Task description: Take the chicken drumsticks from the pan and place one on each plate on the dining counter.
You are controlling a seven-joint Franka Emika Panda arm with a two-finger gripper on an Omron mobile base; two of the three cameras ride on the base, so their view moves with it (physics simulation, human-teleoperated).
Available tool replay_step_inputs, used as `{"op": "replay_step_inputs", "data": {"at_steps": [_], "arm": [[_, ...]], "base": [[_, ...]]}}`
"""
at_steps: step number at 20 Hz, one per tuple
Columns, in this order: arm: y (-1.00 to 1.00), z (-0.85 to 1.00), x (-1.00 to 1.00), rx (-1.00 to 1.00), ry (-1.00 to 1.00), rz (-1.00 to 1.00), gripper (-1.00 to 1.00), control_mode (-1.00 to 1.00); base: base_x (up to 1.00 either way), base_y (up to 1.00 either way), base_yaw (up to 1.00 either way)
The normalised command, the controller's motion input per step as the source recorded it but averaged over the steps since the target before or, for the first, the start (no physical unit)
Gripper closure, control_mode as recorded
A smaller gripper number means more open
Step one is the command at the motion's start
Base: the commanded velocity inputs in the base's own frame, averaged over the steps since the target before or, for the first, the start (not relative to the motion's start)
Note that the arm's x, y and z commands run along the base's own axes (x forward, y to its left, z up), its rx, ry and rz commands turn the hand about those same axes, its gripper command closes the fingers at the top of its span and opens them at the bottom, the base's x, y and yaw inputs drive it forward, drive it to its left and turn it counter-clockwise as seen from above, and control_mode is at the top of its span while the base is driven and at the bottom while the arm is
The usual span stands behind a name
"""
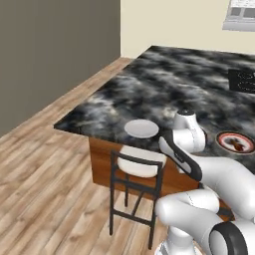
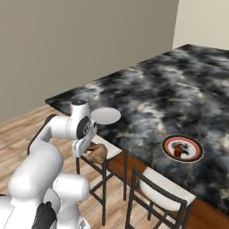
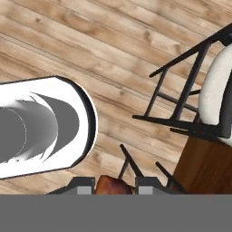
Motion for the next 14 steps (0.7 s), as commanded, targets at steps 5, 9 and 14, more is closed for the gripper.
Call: {"op": "replay_step_inputs", "data": {"at_steps": [5,9,14], "arm": [[0.00,0.00,0.00,0.00,0.00,0.00,1.00,1.00],[0.00,0.00,0.00,0.00,0.00,0.00,1.00,1.00],[0.00,0.00,0.00,0.00,0.00,0.00,1.00,1.00]], "base": [[0.57,0.71,-0.48],[0.52,0.64,-0.48],[0.50,0.59,-0.45]]}}
